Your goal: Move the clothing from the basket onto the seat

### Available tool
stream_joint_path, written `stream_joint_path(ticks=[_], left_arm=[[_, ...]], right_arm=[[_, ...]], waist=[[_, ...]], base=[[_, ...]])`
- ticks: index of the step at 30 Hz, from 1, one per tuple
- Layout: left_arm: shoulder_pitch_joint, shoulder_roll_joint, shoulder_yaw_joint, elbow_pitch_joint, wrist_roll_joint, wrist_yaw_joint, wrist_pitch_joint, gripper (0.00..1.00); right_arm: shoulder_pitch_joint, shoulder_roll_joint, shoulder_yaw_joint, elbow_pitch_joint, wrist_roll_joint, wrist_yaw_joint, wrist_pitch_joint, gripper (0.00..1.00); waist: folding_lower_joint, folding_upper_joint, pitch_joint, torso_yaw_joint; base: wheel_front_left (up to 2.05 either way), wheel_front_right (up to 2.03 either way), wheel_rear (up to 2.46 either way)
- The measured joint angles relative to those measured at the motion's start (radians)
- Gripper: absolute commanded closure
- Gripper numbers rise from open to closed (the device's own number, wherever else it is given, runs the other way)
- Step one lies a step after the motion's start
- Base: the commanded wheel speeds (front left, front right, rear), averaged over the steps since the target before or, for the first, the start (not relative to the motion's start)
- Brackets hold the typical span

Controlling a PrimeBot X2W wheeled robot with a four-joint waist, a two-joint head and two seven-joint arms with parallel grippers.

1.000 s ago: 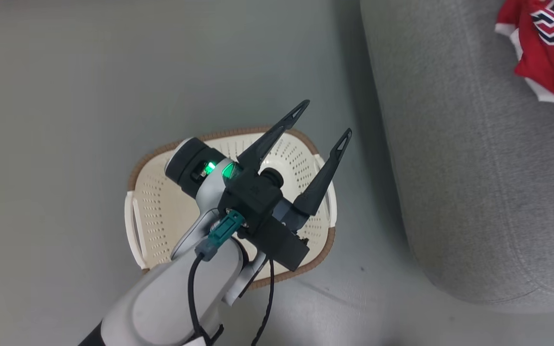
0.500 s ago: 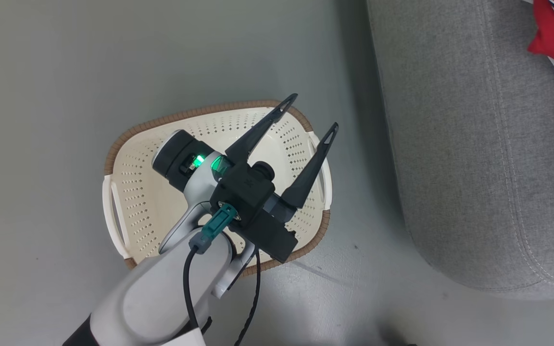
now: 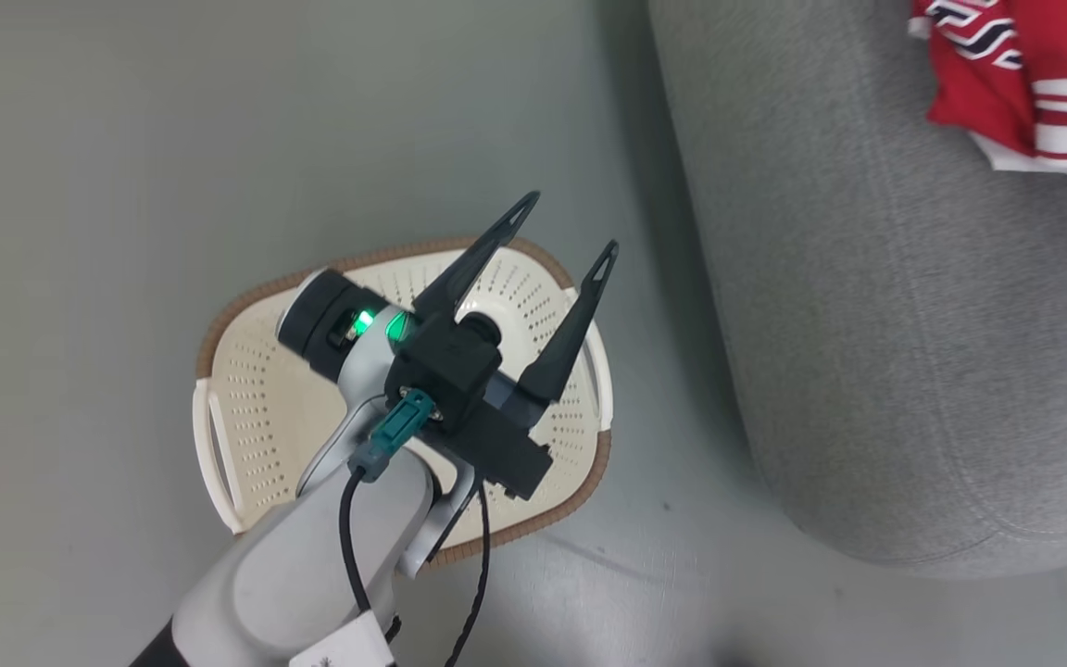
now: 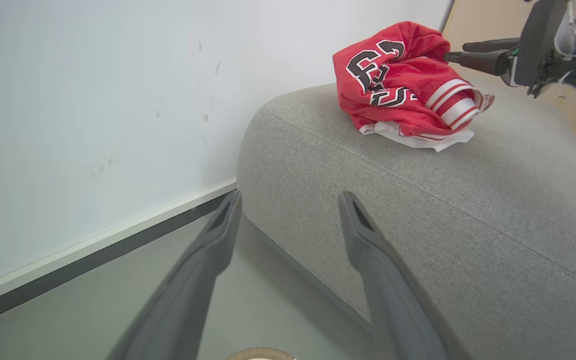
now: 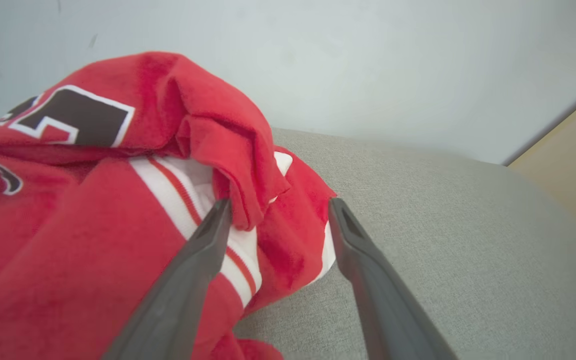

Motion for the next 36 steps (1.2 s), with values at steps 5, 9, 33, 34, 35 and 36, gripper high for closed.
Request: stream_joint_path(ticks=[5, 9, 33, 34, 35, 36], left_arm=[[0.03, -0.009, 0.018, 0.037, -0.039, 0.0, -0.008, 0.0], [0.048, -0.024, 0.048, 0.055, -0.058, 0.0, -0.012, 0.0], [0.329, 0.014, 0.268, 0.194, -0.136, 0.032, -0.018, 0.0], [0.35, 0.019, 0.277, 0.196, -0.137, 0.032, -0.018, 0.0], [0.372, 0.024, 0.287, 0.195, -0.137, 0.032, -0.018, 0.0], [0.395, 0.029, 0.299, 0.193, -0.137, 0.032, -0.018, 0.0]], right_arm=[[0.045, 0.024, 0.02, 0.007, 0.0, 0.01, -0.008, 0.0], [0.067, 0.03, 0.028, -0.001, -0.003, 0.017, -0.017, 0.0], [0.432, 0.232, 0.024, -0.131, 0.029, -0.014, -0.018, 0.0], [0.457, 0.239, 0.022, -0.146, 0.033, -0.02, -0.018, 0.0], [0.484, 0.247, 0.022, -0.161, 0.034, -0.025, -0.018, 0.0], [0.51, 0.256, 0.023, -0.177, 0.034, -0.032, -0.018, 0.0]], waist=[[0.0, 0.0, -0.054, -0.01], [-0.0001, -0.0002, -0.106, -0.014], [-0.0001, -0.0003, -0.445, 0.084], [-0.0001, -0.0003, -0.46, 0.09], [-0.0002, -0.0002, -0.474, 0.096], [-0.0001, -0.0003, -0.489, 0.101]], base=[[0.0, 0.0, 0.0], [0.0, 0.0, 0.0], [0.0, 0.0, 0.0], [0.0, 0.0, 0.0], [0.0, 0.0, 0.0], [0.0, 0.0, 0.0]])
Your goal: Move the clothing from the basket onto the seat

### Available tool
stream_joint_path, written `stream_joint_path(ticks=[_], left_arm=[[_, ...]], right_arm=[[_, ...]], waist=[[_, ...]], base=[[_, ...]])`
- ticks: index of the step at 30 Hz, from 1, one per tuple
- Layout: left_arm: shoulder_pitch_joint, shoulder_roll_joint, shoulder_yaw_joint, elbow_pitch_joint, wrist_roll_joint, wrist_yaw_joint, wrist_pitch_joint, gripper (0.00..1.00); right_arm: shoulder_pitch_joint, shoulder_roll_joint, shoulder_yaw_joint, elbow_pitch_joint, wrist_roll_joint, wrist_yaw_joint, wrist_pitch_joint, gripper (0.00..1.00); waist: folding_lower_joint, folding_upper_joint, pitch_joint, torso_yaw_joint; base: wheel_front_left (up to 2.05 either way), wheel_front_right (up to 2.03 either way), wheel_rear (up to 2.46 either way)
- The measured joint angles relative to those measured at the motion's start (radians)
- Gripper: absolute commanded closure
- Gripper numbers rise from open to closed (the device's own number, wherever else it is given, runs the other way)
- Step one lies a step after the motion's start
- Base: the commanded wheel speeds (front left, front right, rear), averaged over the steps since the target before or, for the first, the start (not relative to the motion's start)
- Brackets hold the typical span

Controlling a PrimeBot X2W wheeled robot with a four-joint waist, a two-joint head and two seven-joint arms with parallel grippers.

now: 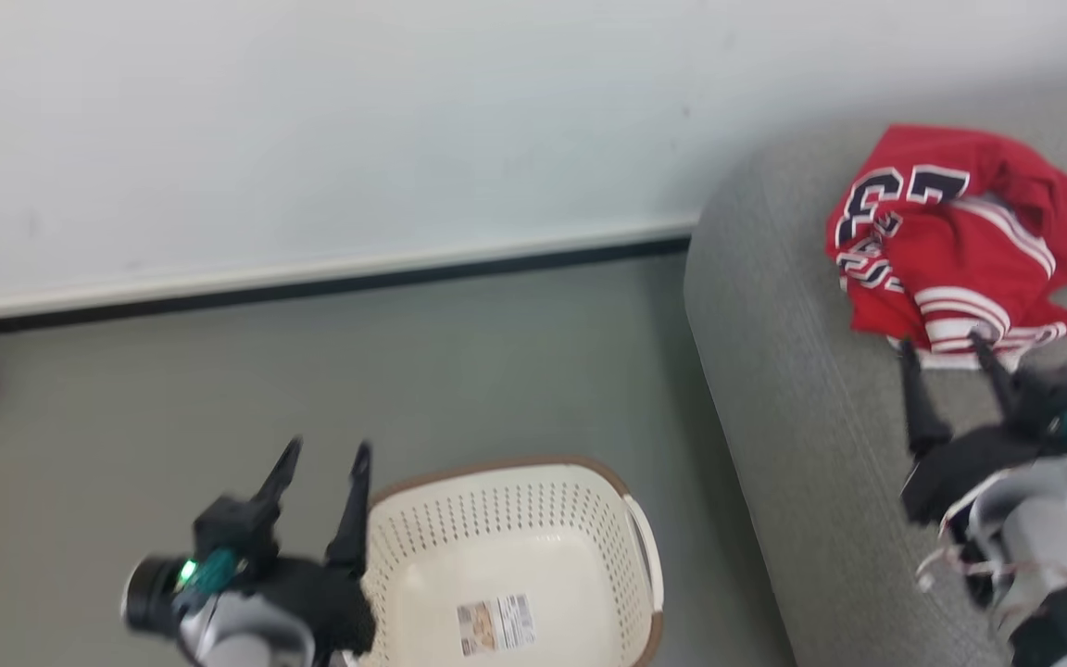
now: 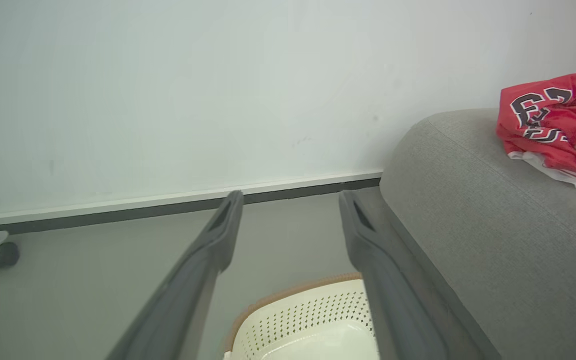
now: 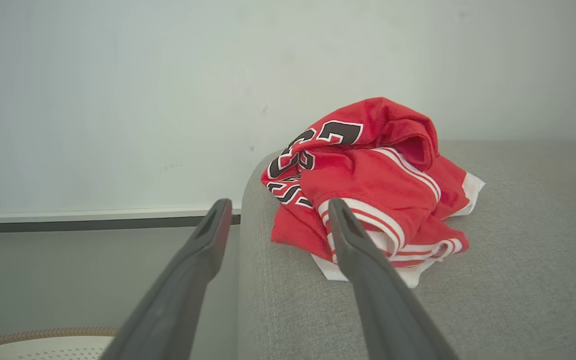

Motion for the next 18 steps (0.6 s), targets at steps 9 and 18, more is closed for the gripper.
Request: stream_joint_path(ticks=[9, 18], left_arm=[[0.194, 0.038, 0.094, -0.069, 0.017, 0.008, 0.0, 0.0], [0.291, 0.023, 0.188, -0.118, 0.053, 0.008, 0.0, 0.0]], right_arm=[[0.242, 0.065, 0.001, -0.212, -0.002, -0.066, 0.0, 0.0], [0.396, 0.085, -0.002, -0.381, -0.014, -0.106, 0.0, 0.0]], waist=[[0.0, 0.0001, -0.122, 0.043], [0.0001, 0.0001, -0.153, 0.075]], base=[[0.0, 0.0, 0.0], [0.0, 0.0, 0.0]])
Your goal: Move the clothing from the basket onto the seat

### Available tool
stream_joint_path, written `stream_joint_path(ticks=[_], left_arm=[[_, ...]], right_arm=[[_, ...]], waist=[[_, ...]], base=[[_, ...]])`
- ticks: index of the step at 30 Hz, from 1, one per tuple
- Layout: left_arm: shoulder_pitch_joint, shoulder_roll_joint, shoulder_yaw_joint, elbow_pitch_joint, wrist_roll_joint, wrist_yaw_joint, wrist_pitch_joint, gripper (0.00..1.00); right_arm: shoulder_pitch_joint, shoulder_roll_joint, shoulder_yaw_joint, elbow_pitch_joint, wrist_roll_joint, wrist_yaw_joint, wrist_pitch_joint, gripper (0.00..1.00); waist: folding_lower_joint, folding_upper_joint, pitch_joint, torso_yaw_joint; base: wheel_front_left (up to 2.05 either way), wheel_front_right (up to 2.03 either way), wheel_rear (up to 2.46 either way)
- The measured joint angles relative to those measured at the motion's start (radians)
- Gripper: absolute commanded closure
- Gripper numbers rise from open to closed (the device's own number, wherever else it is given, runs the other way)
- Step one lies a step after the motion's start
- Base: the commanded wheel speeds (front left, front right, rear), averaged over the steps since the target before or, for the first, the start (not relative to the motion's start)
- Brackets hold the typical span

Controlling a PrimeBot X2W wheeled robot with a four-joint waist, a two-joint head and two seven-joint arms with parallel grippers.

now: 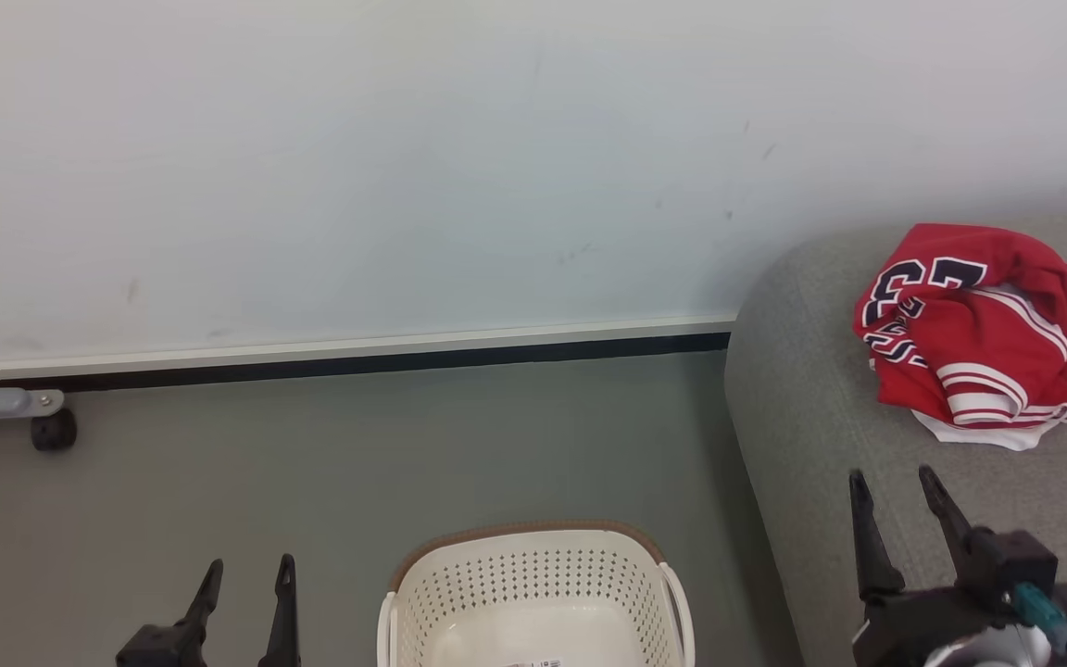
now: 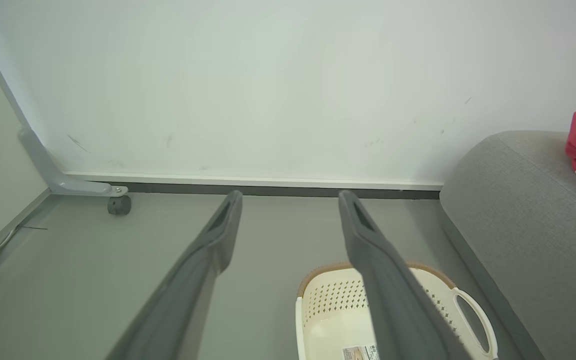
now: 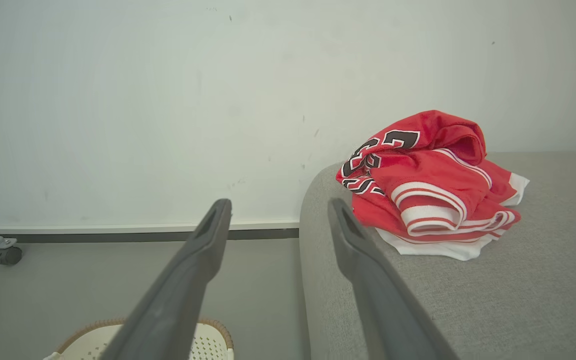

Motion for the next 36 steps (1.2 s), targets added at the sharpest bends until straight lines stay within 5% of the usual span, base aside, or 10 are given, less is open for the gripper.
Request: stream_joint_path(ticks=[16, 36], left_arm=[[0.097, -0.037, 0.097, -0.088, 0.066, 0.0, 0.0, 0.0], [0.111, -0.056, 0.123, -0.123, 0.12, 0.0, 0.0, 0.0]], right_arm=[[0.201, 0.018, -0.045, -0.198, -0.009, -0.039, 0.0, 0.0], [0.246, 0.026, -0.071, -0.28, -0.024, -0.049, 0.0, 0.0]], waist=[[0.0001, 0.0001, -0.014, 0.032], [0.0001, 0.0002, -0.006, 0.033]], base=[[0.0, 0.0, 0.0], [0.0, 0.0, 0.0]])
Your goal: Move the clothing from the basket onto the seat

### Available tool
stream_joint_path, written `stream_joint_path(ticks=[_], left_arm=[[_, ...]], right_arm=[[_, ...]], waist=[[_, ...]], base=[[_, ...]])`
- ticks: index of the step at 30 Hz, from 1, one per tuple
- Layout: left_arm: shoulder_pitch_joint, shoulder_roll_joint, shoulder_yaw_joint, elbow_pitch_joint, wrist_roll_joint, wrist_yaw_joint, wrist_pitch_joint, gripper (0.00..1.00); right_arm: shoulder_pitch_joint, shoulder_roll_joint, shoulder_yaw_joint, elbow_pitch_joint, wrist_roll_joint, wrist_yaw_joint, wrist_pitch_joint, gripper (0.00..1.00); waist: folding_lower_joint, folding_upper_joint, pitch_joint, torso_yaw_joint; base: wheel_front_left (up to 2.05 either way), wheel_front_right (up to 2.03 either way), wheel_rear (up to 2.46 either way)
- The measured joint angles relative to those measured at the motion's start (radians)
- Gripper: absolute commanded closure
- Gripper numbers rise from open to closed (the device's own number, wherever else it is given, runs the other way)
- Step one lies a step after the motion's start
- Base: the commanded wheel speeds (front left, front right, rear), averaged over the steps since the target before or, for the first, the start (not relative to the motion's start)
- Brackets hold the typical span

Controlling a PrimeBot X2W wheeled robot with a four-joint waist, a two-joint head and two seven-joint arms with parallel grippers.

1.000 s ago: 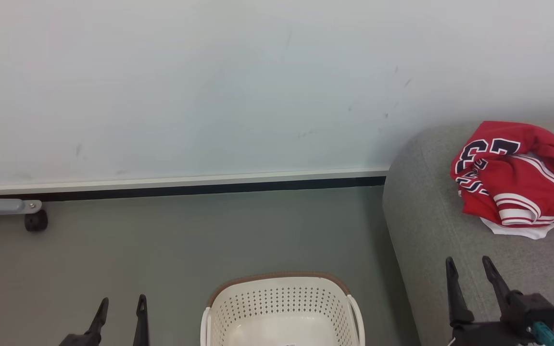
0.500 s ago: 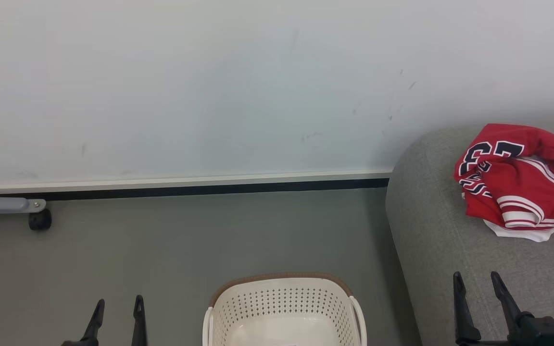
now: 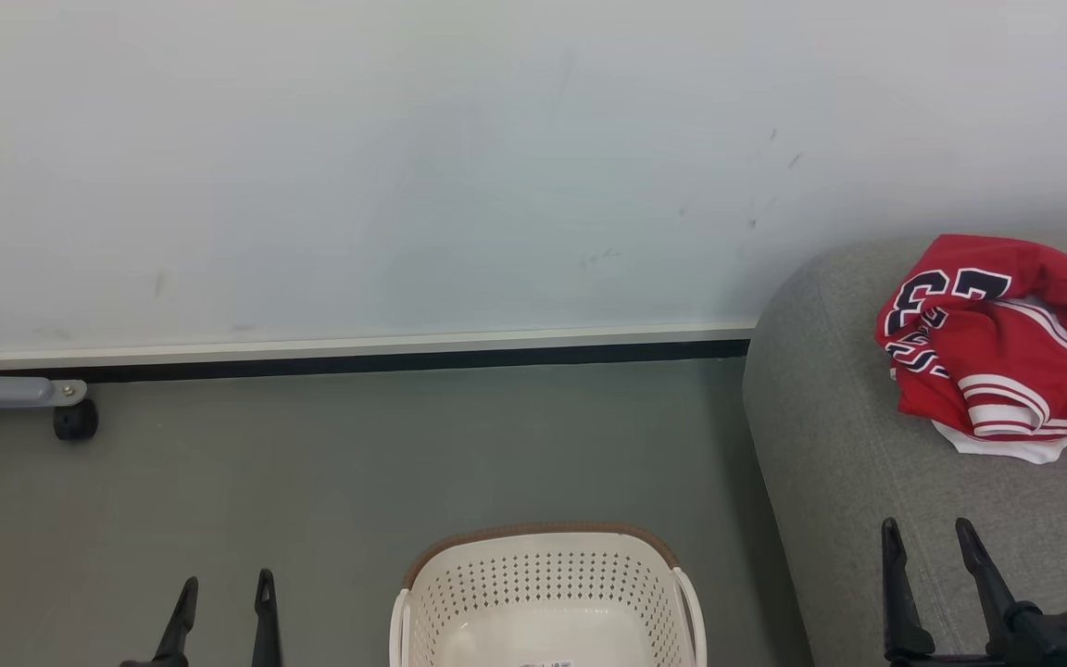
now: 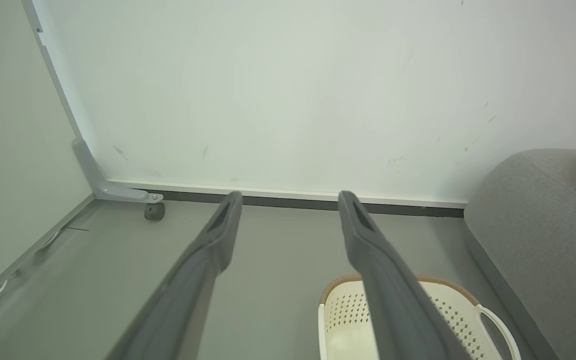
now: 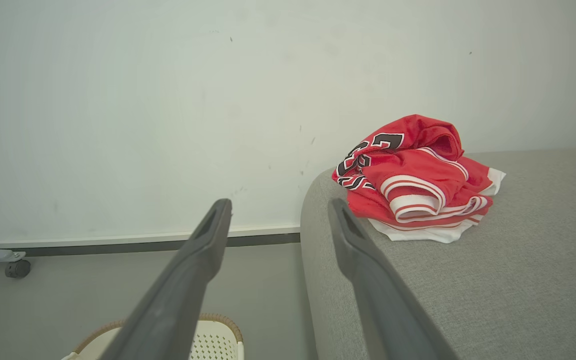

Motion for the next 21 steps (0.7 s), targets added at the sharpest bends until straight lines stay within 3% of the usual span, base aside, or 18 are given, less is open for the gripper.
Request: stream_joint_path(ticks=[18, 19, 21], left_arm=[[0.001, -0.006, 0.0, -0.01, 0.037, 0.0, 0.0, 0.0], [0.002, -0.009, -0.001, 0.0, 0.036, -0.001, 0.002, 1.0], [0.01, -0.016, -0.003, 0.02, 0.036, -0.001, 0.002, 1.0]], right_arm=[[0.003, 0.002, -0.009, -0.012, -0.006, -0.007, 0.0, 0.0], [0.004, 0.004, -0.008, -0.002, -0.006, -0.007, 0.002, 1.0], [0.01, 0.011, -0.003, 0.02, -0.006, -0.007, 0.003, 1.0]], waist=[[0.0, 0.0, 0.007, 0.002], [0.0, 0.0, 0.007, 0.002], [0.0, 0.0, 0.007, 0.002]], base=[[0.0, 0.0, 0.0], [0.0, 0.0, 0.0], [0.0, 0.0, 0.0]])
